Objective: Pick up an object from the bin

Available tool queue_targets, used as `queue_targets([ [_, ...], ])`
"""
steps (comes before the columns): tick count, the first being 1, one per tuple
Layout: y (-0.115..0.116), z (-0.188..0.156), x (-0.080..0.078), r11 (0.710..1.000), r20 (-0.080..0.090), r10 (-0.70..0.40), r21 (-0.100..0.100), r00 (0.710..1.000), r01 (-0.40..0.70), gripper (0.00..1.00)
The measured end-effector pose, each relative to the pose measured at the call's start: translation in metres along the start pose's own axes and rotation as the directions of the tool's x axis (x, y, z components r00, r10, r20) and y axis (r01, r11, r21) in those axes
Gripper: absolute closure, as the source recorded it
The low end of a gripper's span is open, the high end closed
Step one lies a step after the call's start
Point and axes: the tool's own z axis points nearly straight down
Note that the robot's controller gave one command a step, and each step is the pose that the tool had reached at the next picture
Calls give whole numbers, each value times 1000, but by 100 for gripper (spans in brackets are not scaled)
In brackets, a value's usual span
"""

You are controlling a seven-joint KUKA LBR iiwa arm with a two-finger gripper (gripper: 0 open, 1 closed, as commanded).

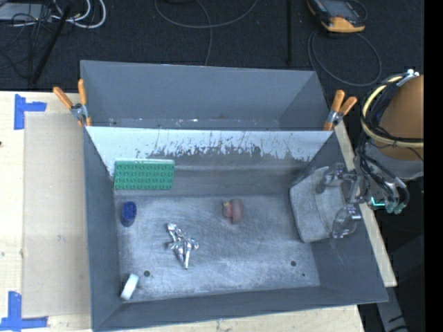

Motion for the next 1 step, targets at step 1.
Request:
queue_targets([
  [1, 83, 60, 12, 999, 0, -52, -4, 999, 52, 0],
])
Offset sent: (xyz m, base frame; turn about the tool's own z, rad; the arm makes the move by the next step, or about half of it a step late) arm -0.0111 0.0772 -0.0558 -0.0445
